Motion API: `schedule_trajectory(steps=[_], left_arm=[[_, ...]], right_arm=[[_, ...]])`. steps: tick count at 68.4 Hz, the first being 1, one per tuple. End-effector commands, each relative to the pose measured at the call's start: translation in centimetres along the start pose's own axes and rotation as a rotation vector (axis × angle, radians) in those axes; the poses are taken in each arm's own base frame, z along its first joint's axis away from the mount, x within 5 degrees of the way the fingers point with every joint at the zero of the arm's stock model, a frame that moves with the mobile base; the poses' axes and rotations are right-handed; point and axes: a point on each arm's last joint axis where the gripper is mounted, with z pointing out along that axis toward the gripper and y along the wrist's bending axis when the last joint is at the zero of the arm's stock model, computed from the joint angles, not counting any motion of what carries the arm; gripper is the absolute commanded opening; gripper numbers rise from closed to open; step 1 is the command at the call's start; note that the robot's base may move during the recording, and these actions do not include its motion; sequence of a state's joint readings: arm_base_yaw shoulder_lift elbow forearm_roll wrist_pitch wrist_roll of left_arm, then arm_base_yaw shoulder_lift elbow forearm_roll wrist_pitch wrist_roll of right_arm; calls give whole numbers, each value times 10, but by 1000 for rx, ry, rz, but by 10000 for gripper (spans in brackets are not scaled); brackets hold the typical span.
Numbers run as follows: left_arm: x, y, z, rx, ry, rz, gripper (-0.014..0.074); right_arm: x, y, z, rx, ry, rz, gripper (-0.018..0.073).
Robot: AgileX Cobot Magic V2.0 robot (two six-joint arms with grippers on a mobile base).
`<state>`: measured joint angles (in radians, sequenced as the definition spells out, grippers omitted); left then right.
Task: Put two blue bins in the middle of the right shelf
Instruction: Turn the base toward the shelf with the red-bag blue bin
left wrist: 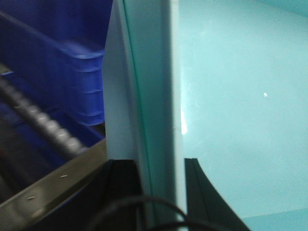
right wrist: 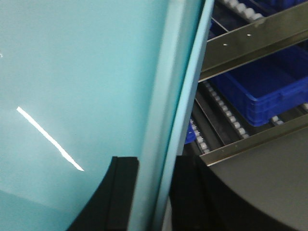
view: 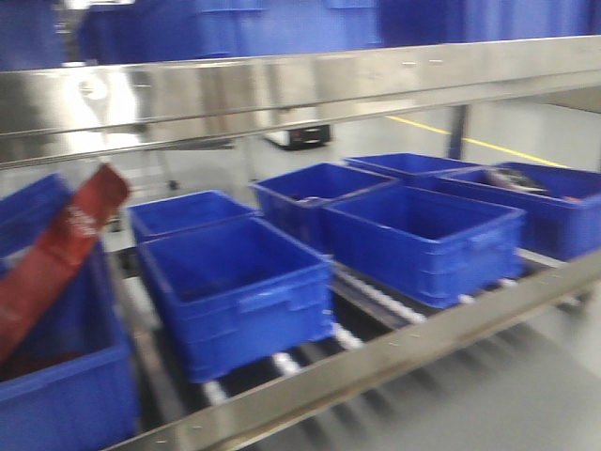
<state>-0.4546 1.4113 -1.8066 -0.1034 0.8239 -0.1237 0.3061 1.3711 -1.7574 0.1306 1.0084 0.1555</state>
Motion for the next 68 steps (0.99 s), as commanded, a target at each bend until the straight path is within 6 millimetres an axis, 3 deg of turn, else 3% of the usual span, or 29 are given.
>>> schedule_trajectory(steps=[1,68], left_arm=[[-18,-7,-19,59,-158,-40,-111],[-18,-7,-19,59,-158,-40,-111]], right_arm=[[-8,0,-5,2,-77,-30,-155],[-8,0,-5,2,-77,-30,-155]])
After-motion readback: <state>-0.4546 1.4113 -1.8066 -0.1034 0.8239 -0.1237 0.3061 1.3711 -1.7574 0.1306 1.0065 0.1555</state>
